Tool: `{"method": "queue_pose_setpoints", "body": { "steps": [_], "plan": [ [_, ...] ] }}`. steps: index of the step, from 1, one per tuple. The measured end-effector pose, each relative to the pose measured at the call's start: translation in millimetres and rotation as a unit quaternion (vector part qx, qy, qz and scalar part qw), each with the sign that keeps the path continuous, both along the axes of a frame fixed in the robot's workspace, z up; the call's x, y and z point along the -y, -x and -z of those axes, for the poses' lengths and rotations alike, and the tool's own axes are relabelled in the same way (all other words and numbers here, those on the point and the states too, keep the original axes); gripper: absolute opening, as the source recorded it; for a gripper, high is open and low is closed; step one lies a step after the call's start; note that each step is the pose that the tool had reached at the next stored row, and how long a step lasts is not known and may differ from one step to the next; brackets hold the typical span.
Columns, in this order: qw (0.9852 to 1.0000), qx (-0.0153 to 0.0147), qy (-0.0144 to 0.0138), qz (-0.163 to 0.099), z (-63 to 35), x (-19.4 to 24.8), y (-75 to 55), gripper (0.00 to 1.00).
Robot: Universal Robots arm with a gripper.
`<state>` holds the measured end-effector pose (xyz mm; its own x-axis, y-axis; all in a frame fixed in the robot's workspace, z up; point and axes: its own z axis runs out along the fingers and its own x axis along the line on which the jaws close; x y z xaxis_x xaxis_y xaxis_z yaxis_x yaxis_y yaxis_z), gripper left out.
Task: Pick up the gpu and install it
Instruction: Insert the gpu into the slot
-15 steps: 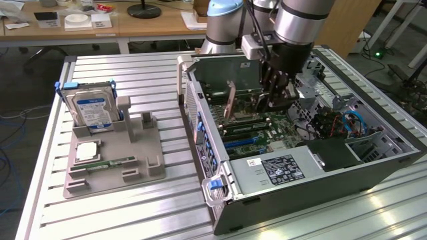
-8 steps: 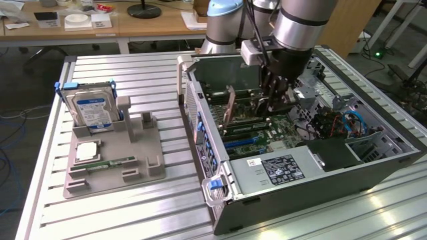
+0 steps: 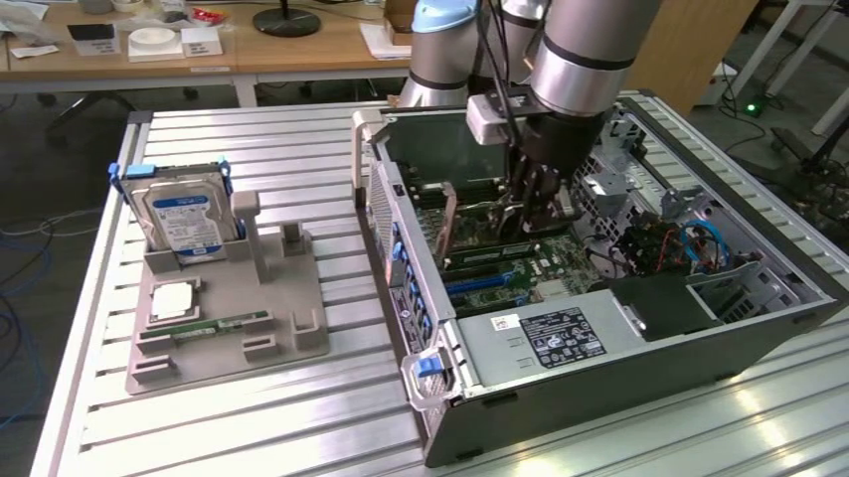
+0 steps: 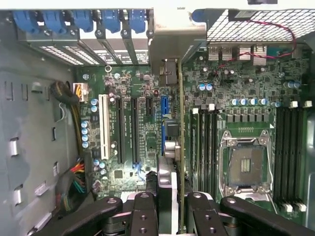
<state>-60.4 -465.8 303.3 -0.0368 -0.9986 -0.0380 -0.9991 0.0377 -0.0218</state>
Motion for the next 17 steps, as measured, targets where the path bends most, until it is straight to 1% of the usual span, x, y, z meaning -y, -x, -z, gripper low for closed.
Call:
{"method": "queue_pose_setpoints", "body": {
  "steps": [5, 17],
  "plan": [
    [1.0000, 0.0000, 0.0002, 0.000, 9.6, 0.0, 2.6, 0.28],
    [1.0000, 0.0000, 0.0002, 0.000, 31.4, 0.0, 3.2, 0.28]
  ]
}}
